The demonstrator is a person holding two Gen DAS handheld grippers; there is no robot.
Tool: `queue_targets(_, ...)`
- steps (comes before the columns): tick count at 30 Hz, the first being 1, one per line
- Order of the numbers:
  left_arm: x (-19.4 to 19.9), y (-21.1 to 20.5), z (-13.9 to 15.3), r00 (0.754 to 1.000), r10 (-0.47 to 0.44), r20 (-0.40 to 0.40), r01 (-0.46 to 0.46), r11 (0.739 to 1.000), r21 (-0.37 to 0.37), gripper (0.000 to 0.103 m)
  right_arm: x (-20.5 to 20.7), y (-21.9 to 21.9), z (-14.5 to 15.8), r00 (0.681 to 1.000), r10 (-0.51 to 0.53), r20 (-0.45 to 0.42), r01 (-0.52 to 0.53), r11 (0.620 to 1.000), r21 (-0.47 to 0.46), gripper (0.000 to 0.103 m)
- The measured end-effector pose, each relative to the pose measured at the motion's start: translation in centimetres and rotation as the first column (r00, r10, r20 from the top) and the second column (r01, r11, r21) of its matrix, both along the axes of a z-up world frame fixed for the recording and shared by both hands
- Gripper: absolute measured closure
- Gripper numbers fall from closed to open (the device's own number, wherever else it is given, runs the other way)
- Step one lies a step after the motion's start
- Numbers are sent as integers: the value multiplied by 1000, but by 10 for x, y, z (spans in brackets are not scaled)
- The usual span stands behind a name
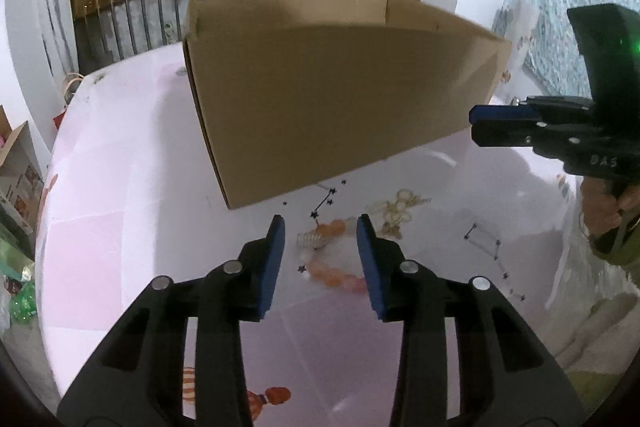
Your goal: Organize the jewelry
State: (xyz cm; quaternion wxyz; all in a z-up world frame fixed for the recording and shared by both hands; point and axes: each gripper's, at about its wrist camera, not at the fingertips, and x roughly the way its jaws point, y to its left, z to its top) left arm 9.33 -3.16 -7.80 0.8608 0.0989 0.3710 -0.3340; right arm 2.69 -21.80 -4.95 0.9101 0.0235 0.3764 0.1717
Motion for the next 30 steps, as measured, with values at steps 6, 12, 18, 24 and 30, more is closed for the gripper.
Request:
queue_targets(6,11,3,-11,999,0,-39,0,1000,2,74,8,2,-5,1000,2,-16,-2,1000,7,82)
queue_targets(12,18,4,-12,999,1,-46,-2,1000,-15,78,13,2,-9,1000,-8,-27,8,1000,13,82)
queue_targets(18,18,2,-13,999,-8,-47,7,1000,-12,85,14,2,-10,999,-15,-30,16,1000,18,82)
queue_targets(24,16,4,-12,998,-1,-66,-2,1000,-31,92,11,0,-10,999,-23,-29,24,1000,16,82)
queue_targets(30,9,-1,-13,997,-13,-71,9,999,-43,92,8,-1,-7,999,-29,-24,30,999,18,82)
